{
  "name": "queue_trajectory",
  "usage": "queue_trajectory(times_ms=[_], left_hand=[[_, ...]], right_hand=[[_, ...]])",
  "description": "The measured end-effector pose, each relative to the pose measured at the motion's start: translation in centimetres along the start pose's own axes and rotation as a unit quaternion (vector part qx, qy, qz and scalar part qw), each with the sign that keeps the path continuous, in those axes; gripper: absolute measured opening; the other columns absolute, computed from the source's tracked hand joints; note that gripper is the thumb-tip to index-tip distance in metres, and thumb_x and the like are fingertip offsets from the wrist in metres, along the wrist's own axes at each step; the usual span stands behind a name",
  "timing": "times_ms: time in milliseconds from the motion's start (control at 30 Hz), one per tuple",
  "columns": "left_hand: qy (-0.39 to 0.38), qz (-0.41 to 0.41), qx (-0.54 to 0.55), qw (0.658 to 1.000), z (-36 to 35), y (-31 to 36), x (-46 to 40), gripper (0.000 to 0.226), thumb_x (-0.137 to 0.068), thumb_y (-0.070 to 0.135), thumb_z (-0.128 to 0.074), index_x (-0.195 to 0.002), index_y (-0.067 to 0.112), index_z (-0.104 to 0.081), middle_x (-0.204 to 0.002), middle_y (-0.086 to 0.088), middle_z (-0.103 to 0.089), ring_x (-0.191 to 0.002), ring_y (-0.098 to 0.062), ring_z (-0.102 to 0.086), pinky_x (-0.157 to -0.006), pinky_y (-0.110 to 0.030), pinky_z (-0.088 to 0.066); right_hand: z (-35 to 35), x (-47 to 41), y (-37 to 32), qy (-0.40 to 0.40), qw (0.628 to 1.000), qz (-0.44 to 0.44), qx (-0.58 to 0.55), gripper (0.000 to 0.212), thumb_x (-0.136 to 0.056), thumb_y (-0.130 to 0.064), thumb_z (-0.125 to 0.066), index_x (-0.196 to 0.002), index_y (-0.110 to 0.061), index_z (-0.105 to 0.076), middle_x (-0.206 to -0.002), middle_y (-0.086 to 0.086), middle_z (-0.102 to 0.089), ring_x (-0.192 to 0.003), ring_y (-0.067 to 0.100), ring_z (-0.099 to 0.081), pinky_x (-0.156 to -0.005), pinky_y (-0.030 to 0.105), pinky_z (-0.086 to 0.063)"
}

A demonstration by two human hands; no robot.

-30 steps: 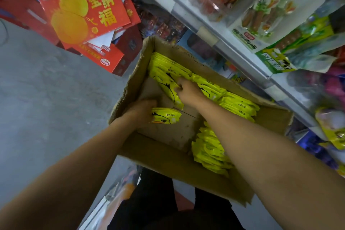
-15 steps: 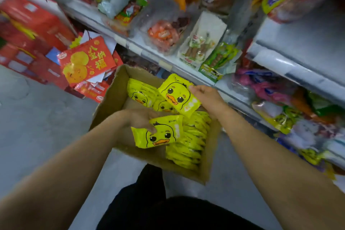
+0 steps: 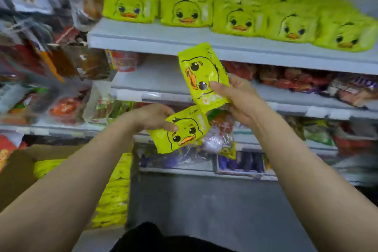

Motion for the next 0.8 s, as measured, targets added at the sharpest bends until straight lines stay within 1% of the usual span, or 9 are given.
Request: queue_trajectory(times_ms=[100, 200, 333, 400, 467, 533, 600, 700, 800], left_hand=[[-0.017, -0.060, -0.016, 0.998, -1.2, 8.4, -3.4, 0.037, -0.068, 0.025, -0.082, -0.099, 0.011, -0.071, -0.098, -0.012, -0.074, -0.088, -0.029, -0.069, -0.084, -0.047, -0.053], [-0.019, -0.114, -0.054, 0.992, -1.6, 15.4, -6.9, 0.034, -0.072, 0.028, -0.083, -0.101, 0.015, -0.072, -0.096, -0.003, -0.075, -0.091, -0.022, -0.070, -0.083, -0.038, -0.053], [-0.045, -0.179, -0.074, 0.980, -2.6, 24.0, -11.6, 0.017, -0.076, 0.023, -0.080, -0.092, 0.022, -0.073, -0.089, 0.006, -0.074, -0.078, -0.008, -0.065, -0.070, -0.022, -0.048], [-0.054, -0.216, -0.099, 0.970, -3.2, 28.1, -14.1, 0.019, -0.074, 0.029, -0.081, -0.090, 0.024, -0.073, -0.093, 0.003, -0.075, -0.087, -0.015, -0.069, -0.080, -0.029, -0.051], [-0.075, -0.239, -0.117, 0.961, -3.9, 32.1, -16.5, 0.028, -0.071, 0.037, -0.081, -0.093, 0.021, -0.074, -0.096, 0.001, -0.074, -0.093, -0.021, -0.069, -0.090, -0.039, -0.050], [-0.102, -0.252, -0.123, 0.955, -4.7, 35.9, -18.6, 0.017, -0.077, 0.031, -0.080, -0.090, 0.023, -0.074, -0.092, 0.008, -0.074, -0.085, -0.010, -0.067, -0.086, -0.029, -0.050], [-0.119, -0.266, -0.132, 0.947, -5.4, 39.4, -20.8, 0.008, -0.079, 0.026, -0.077, -0.085, 0.023, -0.073, -0.080, 0.009, -0.073, -0.071, -0.002, -0.062, -0.068, -0.018, -0.047], [-0.128, -0.282, -0.141, 0.940, -6.7, 43.6, -24.3, 0.026, -0.075, 0.035, -0.080, -0.083, 0.012, -0.070, -0.082, -0.008, -0.067, -0.076, -0.012, -0.053, -0.076, -0.028, -0.039], [-0.125, -0.286, -0.170, 0.935, -8.5, 47.6, -27.5, 0.031, -0.074, 0.038, -0.080, -0.077, 0.016, -0.059, -0.075, 0.002, -0.047, -0.073, -0.010, -0.041, -0.074, -0.029, -0.030]], right_hand=[[7.0, 1.1, -5.6, 0.061, 0.996, 0.058, -0.018, 0.022, -0.085, -0.008, -0.071, -0.104, -0.017, -0.067, -0.094, 0.005, -0.075, -0.079, 0.022, -0.069, -0.079, 0.044, -0.057], [13.2, 1.1, -9.1, 0.121, 0.987, 0.097, -0.037, 0.032, -0.084, -0.010, -0.074, -0.113, -0.018, -0.062, -0.103, 0.005, -0.075, -0.086, 0.027, -0.067, -0.083, 0.052, -0.052], [20.6, 0.4, -12.1, 0.175, 0.973, 0.134, -0.072, 0.050, -0.083, -0.007, -0.073, -0.129, -0.014, -0.054, -0.104, 0.001, -0.075, -0.087, 0.023, -0.070, -0.083, 0.046, -0.056], [24.1, 0.2, -13.6, 0.199, 0.965, 0.149, -0.080, 0.053, -0.084, -0.004, -0.071, -0.131, -0.016, -0.049, -0.099, -0.004, -0.076, -0.092, 0.025, -0.070, -0.091, 0.050, -0.055], [27.8, -0.2, -15.2, 0.216, 0.960, 0.162, -0.077, 0.048, -0.085, -0.002, -0.069, -0.129, -0.012, -0.051, -0.100, -0.001, -0.076, -0.091, 0.025, -0.070, -0.088, 0.048, -0.054], [31.9, -0.6, -16.7, 0.244, 0.952, 0.172, -0.070, 0.047, -0.084, -0.002, -0.070, -0.128, -0.008, -0.055, -0.105, 0.006, -0.075, -0.088, 0.025, -0.071, -0.086, 0.047, -0.055], [35.9, -0.9, -18.3, 0.272, 0.941, 0.187, -0.069, 0.042, -0.084, -0.003, -0.070, -0.124, -0.011, -0.058, -0.103, 0.005, -0.075, -0.084, 0.024, -0.072, -0.077, 0.042, -0.057], [41.5, -1.2, -20.0, 0.295, 0.931, 0.208, -0.063, 0.044, -0.085, -0.003, -0.069, -0.127, -0.009, -0.057, -0.112, 0.009, -0.073, -0.092, 0.027, -0.071, -0.074, 0.039, -0.059], [47.1, -2.0, -21.1, 0.301, 0.927, 0.217, -0.056, 0.044, -0.085, -0.004, -0.070, -0.127, -0.010, -0.058, -0.116, 0.011, -0.071, -0.095, 0.028, -0.071, -0.080, 0.043, -0.058]])
Point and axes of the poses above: each hand's wrist, its own x-axis away from the middle knuckle, its own z-axis out of the back of the hand, y = z × x, the point moved 8 cm from there along -x, towards the middle knuckle
